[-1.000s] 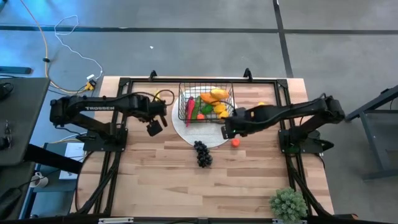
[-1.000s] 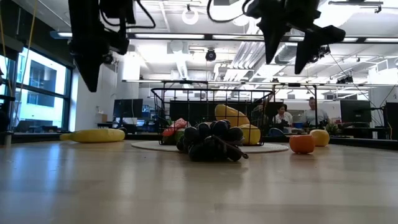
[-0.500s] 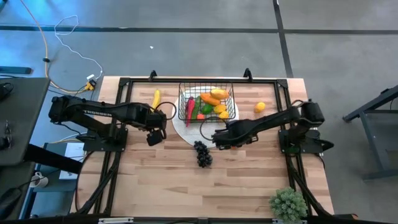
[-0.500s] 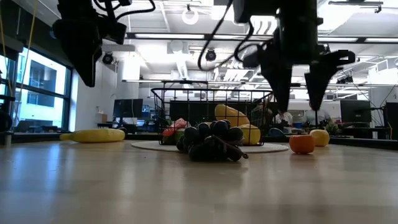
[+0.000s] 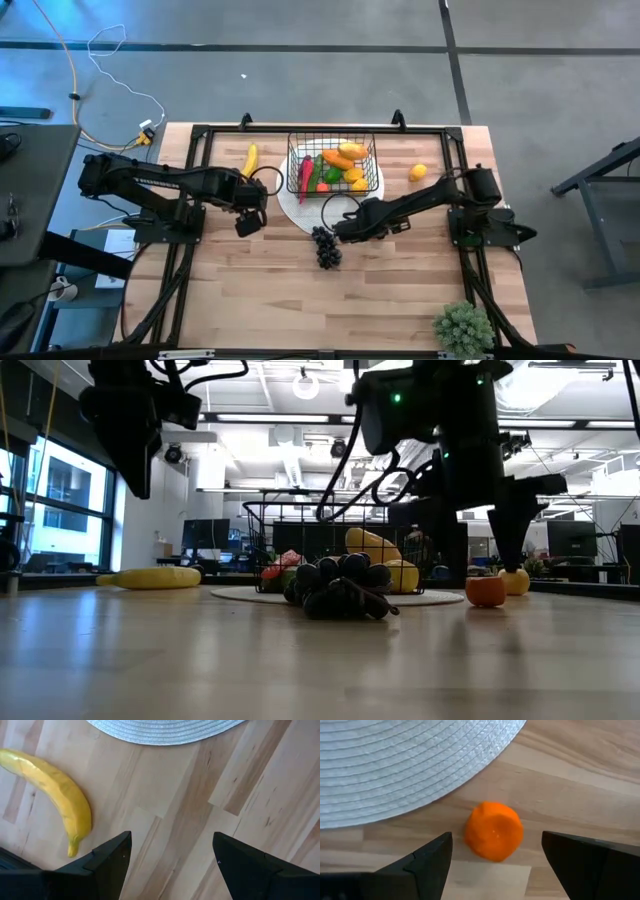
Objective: Build produce basket
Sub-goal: Put the orange into the wire basket, then put the yellow banana into the wire basket
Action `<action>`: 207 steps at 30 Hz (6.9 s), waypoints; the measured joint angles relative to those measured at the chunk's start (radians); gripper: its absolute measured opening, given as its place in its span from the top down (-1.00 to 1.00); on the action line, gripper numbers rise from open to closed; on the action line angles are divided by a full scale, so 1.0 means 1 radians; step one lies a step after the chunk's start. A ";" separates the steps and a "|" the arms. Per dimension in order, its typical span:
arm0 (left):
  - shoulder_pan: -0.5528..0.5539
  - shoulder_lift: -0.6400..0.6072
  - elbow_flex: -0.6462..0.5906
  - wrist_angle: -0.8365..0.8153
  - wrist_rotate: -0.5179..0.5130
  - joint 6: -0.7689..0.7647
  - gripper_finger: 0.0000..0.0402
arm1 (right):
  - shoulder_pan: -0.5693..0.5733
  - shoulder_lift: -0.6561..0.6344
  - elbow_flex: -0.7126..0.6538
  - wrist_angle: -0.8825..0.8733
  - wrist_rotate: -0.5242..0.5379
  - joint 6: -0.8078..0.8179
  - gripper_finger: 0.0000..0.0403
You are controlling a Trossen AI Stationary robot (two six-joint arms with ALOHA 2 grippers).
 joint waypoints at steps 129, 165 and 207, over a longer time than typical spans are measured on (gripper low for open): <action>0.428 0.000 0.000 -0.049 -0.018 -0.243 -0.34 | -0.587 0.172 0.459 0.139 -0.463 -1.677 0.08; 0.699 0.157 -0.375 0.494 0.027 0.172 -0.27 | -0.612 0.097 0.460 0.176 -0.452 -1.493 0.08; 0.081 -0.005 0.010 0.064 -0.431 0.471 0.48 | -0.620 0.090 0.868 0.038 -0.460 -1.447 0.08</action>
